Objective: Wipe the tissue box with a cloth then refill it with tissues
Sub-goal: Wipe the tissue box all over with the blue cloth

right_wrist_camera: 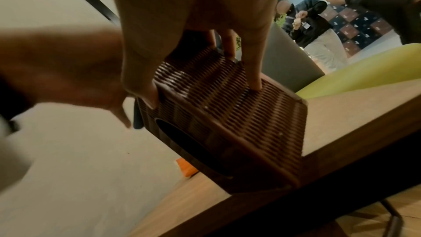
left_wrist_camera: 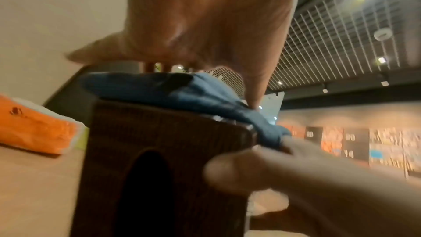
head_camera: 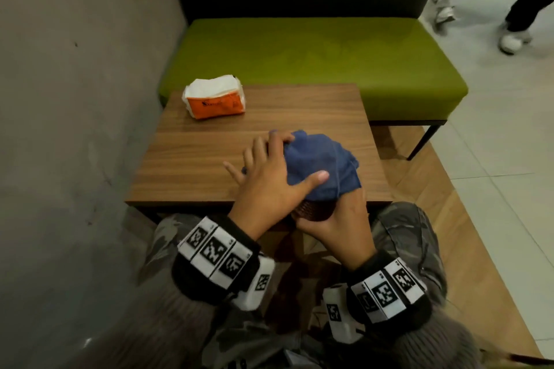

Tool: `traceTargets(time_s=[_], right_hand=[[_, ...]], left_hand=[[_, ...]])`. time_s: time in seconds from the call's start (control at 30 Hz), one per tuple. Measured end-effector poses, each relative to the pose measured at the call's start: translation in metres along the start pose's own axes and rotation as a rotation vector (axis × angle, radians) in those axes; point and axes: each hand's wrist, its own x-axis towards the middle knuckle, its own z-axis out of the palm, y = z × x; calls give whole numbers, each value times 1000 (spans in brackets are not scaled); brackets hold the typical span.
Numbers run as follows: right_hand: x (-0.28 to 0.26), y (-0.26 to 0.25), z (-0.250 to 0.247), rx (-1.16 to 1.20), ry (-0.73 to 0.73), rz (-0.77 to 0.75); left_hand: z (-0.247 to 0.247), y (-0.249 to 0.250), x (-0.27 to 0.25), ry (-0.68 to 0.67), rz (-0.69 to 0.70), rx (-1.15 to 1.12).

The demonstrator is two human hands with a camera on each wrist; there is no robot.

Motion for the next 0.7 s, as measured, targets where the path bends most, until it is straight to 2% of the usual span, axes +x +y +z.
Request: traceTargets(time_s=[0.07,0.13,0.2,0.33,0.4,0.53,0.57,0.63,0.7], right_hand=[[-2,1,-2,-30,11,-24],[-3,0,-3,-44,9,-51],[-2,-2,-5,-39,14,-36],[2,-3,-11,-24,20,-17],[5,-6,-10,-2,30,-24],[13,-16,-6,70,62,-54],[15,-17,-5,79,66,-67],[16,-15,-6,70,77,-90],[14,-10,-9,44,76,-104]], left_hand=[[0,-15,-5,152,221,72],[-6,-23,-3,251,363,-45],[-14,-25,0,316,371,-167],[-43,-26,14,539,249,-357],[-52,-16,17,499,309,-379],[-25,-5,1,108,489,-262],[-17,-5,-6,55,542,-248],[-11,-7,-10,77,620,-254],[-14,-16,1,175,595,-257]])
